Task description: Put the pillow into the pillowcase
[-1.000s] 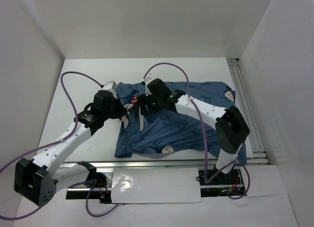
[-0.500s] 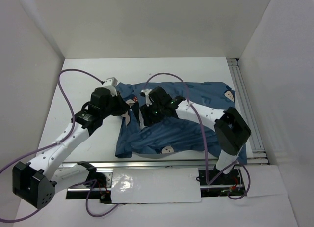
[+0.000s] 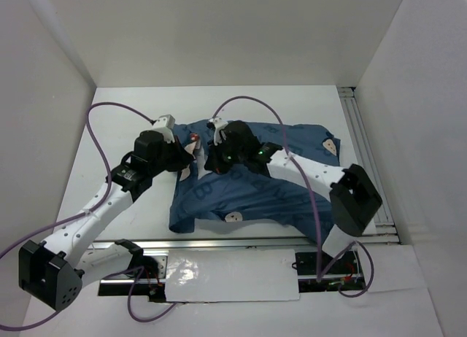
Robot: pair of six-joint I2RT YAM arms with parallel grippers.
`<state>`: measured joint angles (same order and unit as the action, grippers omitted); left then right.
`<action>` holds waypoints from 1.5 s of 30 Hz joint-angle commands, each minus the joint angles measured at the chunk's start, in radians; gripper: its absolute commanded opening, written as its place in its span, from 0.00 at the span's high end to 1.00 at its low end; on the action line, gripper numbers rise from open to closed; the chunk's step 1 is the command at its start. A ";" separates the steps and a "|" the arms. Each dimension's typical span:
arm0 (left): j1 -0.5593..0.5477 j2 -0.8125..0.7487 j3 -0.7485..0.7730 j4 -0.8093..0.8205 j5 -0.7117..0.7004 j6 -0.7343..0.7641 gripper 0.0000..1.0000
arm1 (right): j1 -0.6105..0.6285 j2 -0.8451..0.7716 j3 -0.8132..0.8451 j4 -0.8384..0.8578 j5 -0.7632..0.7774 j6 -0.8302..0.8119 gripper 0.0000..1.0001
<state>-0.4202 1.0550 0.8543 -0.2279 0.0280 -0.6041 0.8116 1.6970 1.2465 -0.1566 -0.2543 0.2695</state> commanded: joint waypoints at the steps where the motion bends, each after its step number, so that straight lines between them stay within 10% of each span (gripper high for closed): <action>1: 0.006 0.010 -0.003 0.058 0.015 0.009 1.00 | 0.014 -0.149 -0.045 0.333 -0.161 0.036 1.00; 14: 0.006 -0.030 0.025 -0.007 -0.056 0.000 1.00 | 0.014 0.303 0.059 0.430 -0.299 0.069 0.99; 22: 0.006 0.020 0.025 -0.053 -0.123 -0.029 1.00 | 0.014 0.037 0.037 0.254 -0.148 0.046 0.00; 24: 0.006 0.036 0.025 -0.053 -0.134 -0.029 1.00 | 0.014 -0.057 0.008 0.180 -0.071 0.036 0.00; 26: 0.006 0.068 0.034 -0.053 -0.125 -0.029 0.78 | 0.014 -0.115 -0.015 0.137 -0.016 0.036 0.00; 28: 0.006 0.095 0.052 -0.030 -0.100 -0.007 0.46 | 0.014 -0.195 -0.054 0.088 0.050 0.036 0.00; 29: 0.006 0.111 0.052 -0.030 -0.090 -0.006 0.01 | 0.014 -0.220 -0.067 0.069 0.081 0.046 0.00; 34: 0.006 0.148 0.097 -0.123 -0.138 -0.032 0.01 | -0.035 -0.365 -0.149 -0.098 0.403 0.123 0.00; 40: 0.006 -0.007 0.056 -0.212 -0.204 -0.086 0.01 | -0.195 -0.430 -0.266 -0.245 0.396 0.212 0.00; 45: 0.006 -0.086 -0.078 -0.024 0.058 0.009 0.01 | -0.275 -0.462 -0.351 -0.258 0.377 0.212 0.00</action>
<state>-0.4110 0.9710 0.8425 -0.3683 -0.0887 -0.6491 0.5529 1.2873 0.8989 -0.3664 0.1097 0.4568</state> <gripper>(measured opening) 0.992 0.999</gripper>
